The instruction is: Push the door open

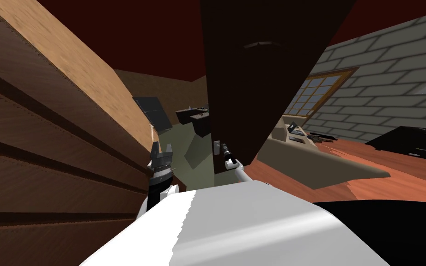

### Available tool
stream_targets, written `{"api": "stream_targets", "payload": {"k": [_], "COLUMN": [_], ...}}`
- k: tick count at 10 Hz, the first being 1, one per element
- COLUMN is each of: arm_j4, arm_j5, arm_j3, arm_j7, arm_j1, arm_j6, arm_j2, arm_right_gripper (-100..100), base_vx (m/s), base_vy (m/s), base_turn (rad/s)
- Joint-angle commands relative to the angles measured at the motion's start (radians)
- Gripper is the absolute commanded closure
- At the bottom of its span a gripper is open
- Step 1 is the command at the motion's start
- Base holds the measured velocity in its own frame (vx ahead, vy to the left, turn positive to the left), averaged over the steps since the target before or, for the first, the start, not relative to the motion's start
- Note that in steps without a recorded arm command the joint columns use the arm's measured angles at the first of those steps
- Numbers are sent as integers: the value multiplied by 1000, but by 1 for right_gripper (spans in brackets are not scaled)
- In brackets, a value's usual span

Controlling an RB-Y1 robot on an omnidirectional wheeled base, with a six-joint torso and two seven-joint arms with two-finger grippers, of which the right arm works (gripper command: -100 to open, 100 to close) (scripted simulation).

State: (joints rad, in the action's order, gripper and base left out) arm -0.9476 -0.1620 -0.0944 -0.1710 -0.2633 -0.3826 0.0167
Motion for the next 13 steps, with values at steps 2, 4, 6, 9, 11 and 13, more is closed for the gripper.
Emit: {"api": "stream_targets", "payload": {"k": [2, 4, 6, 9, 11, 13], "arm_j4": [-10, -16, -21, -30, -34, -34], "arm_j5": [-61, -102, -146, -211, -245, -235], "arm_j3": [-27, -44, -61, -87, -101, -94], "arm_j7": [-50, -83, -117, -168, -195, -192], "arm_j1": [4, 4, 5, 6, 6, 5], "arm_j6": [4, 6, 7, 9, 11, 12], "arm_j2": [16, 16, 8, -21, -48, -9], "arm_right_gripper": [-100, -100, -100, -100, -100, -100], "base_vx": [-151, -171, -175, -141, -128, 23], "base_vy": [-21, -19, 12, 5, 17, 10], "base_turn": [-34, -25, -38, -35, -23, 7]}}
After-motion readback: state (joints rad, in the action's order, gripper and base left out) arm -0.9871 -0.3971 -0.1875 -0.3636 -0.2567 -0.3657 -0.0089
